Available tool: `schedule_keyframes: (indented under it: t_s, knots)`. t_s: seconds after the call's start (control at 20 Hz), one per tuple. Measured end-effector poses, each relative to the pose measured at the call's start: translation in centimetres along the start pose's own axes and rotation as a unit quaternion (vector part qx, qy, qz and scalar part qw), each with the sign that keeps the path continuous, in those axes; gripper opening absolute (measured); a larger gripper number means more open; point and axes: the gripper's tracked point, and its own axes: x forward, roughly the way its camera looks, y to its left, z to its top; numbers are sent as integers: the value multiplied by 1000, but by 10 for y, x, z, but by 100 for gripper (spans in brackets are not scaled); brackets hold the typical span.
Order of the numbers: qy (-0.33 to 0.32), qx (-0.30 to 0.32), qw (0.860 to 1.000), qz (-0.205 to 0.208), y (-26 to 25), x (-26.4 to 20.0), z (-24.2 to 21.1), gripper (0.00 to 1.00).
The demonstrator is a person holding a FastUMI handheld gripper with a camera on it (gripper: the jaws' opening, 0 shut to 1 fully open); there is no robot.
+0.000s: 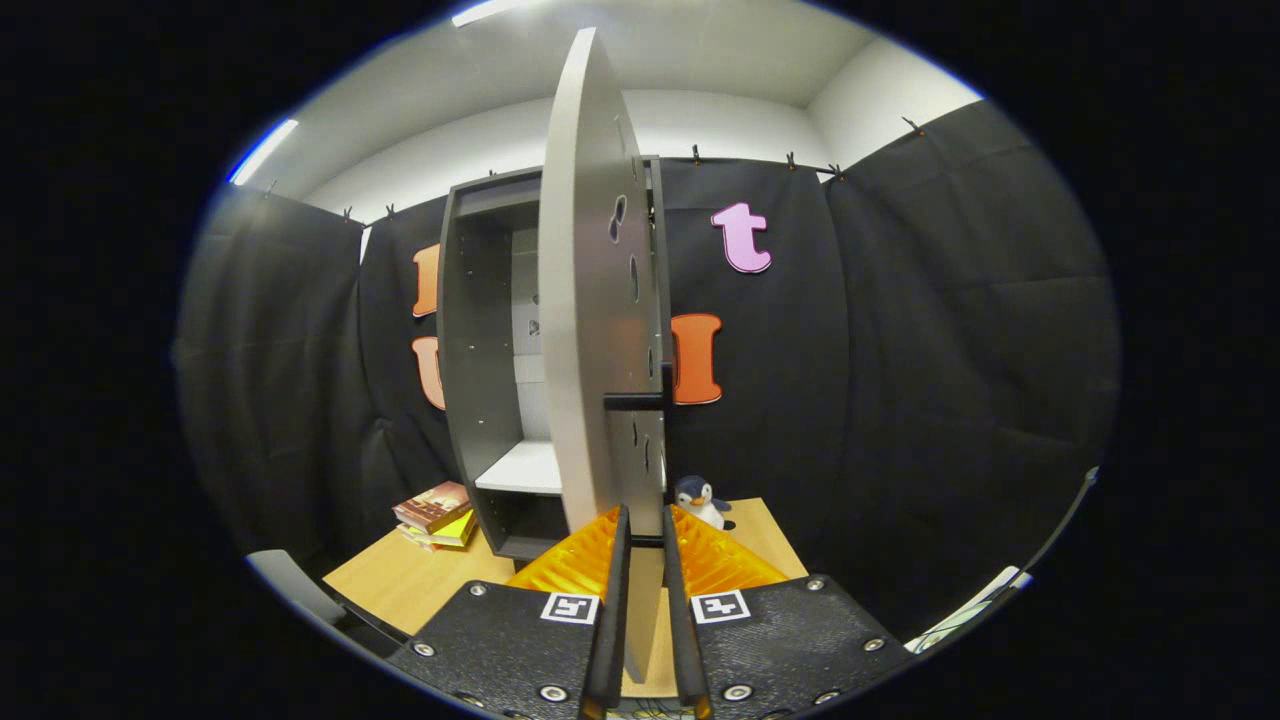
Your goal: Open the shoe cabinet door, grab the shoes and put them into the shoe cabinet, then close the shoe cabinet door.
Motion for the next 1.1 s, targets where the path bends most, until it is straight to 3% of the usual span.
schedule_keyframes:
  t_s: [0.15,0.35,0.6,0.8,1.1]
  knots:
    - [1,3,1000,-25,-20,-10,0,13]
    - [-1,6,1000,-22,-16,-18,0,12]
    - [5,-5,1000,-10,19,-23,-2,12]
    - [45,-4,999,1,65,-20,-31,12]
    - [92,11,996,5,129,-3,-75,25]
